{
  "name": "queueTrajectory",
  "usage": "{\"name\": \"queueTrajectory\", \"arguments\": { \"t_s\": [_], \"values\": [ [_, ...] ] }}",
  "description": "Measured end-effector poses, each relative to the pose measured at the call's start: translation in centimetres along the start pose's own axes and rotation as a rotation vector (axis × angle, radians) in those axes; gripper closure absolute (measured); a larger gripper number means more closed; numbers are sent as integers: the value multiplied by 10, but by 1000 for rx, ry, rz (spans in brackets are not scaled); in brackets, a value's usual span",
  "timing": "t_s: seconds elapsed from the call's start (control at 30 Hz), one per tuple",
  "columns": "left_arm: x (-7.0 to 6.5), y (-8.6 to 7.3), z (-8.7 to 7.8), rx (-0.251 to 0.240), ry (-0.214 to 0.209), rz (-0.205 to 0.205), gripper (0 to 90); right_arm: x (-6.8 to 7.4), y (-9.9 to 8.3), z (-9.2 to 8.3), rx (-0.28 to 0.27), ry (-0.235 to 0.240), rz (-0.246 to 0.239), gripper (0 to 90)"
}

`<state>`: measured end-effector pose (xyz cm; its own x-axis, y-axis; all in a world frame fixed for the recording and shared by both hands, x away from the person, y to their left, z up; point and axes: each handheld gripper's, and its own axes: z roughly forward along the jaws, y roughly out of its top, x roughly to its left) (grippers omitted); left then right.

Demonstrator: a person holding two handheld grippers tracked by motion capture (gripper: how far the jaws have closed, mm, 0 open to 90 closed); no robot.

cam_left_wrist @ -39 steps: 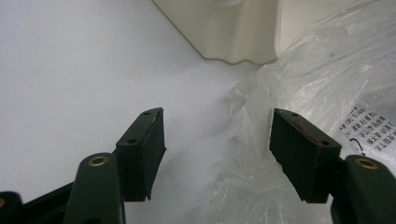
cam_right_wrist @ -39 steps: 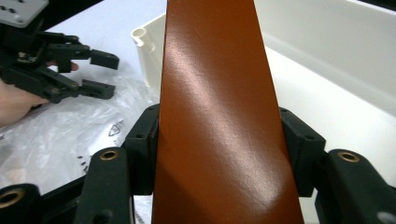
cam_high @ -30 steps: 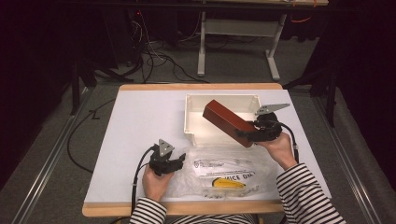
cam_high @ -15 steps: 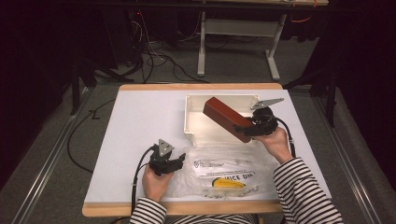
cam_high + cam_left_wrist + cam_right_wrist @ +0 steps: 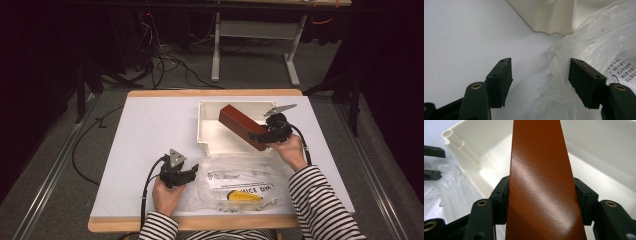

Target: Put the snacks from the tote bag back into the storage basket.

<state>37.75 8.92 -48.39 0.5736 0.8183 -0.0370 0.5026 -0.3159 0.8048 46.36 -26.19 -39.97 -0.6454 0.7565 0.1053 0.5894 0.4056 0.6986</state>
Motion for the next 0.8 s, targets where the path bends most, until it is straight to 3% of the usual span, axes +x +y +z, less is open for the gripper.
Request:
{"name": "queueTrajectory", "arguments": {
  "t_s": [0.8],
  "values": [
    [-1, 0, 1, 1, 0, -3, 360, 3, 13, 32, 79, -34, -33, 424]
  ]
}}
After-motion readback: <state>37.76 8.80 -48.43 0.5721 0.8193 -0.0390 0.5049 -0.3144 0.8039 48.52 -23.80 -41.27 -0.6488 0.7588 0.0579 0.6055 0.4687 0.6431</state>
